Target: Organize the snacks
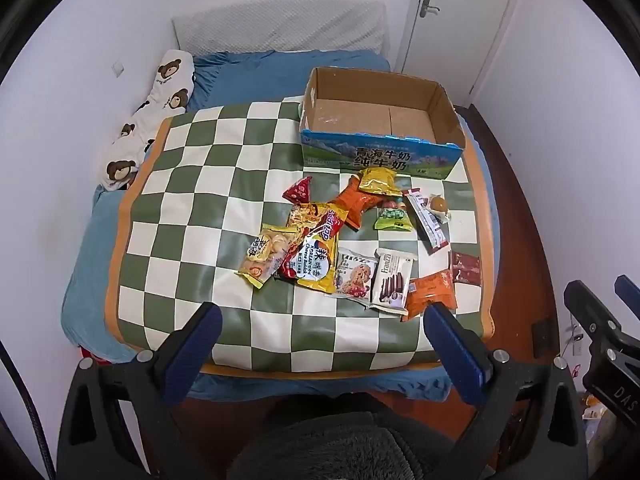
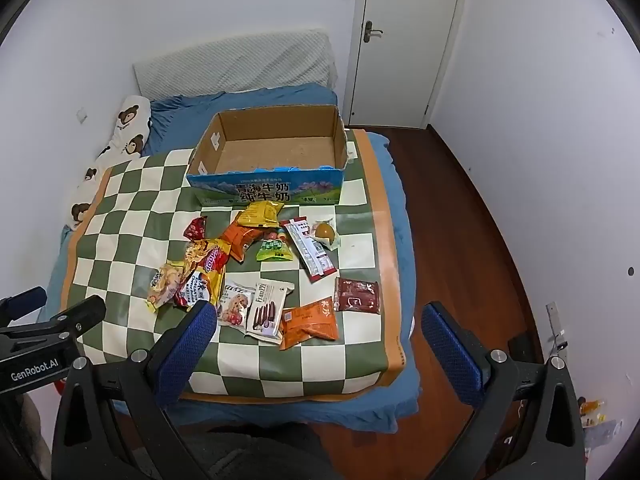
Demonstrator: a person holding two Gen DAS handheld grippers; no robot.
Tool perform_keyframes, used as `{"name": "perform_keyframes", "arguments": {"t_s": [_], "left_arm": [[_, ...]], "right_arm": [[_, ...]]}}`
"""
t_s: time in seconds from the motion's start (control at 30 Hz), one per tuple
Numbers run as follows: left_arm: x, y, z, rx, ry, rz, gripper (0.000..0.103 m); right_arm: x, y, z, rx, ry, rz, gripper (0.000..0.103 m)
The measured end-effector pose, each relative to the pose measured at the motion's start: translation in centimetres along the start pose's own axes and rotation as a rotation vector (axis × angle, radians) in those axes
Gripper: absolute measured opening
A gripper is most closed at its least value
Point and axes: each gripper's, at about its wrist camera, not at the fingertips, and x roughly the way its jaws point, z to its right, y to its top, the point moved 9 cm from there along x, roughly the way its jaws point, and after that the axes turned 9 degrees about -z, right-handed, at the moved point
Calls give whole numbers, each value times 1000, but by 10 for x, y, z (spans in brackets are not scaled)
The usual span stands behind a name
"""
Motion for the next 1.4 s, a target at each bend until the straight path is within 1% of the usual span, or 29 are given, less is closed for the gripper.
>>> {"name": "perform_keyframes", "arguments": {"t_s": [0.07, 0.5, 0.67, 0.8, 0.9, 1.2, 1.23, 1.4], "left_arm": [[0, 1, 0, 7, 13, 9, 103], [0, 0, -1, 6, 16, 17, 103], [-1, 0, 0, 7, 18, 21, 103], [-1, 0, 0, 8, 16, 23, 103], [-12, 1, -2, 10, 14, 25, 103], [-13, 2, -1, 9, 16, 29, 103], [-20, 5, 2, 10, 16, 29, 103], [-21, 5, 3, 9, 16, 33, 103]], "right_arm": [[0, 0, 0, 2, 0, 8, 103], [-4, -4, -2, -1, -4, 17, 103], [-4, 2, 0, 0, -4, 19, 103], [-9, 1, 0, 1, 2, 18, 103], [-8, -1, -1, -1, 8, 24, 103], [-9, 0, -2, 5, 22, 33, 103], [-10, 0, -1, 7, 24, 32, 103], [-12, -1, -2, 13, 32, 37, 103]]}}
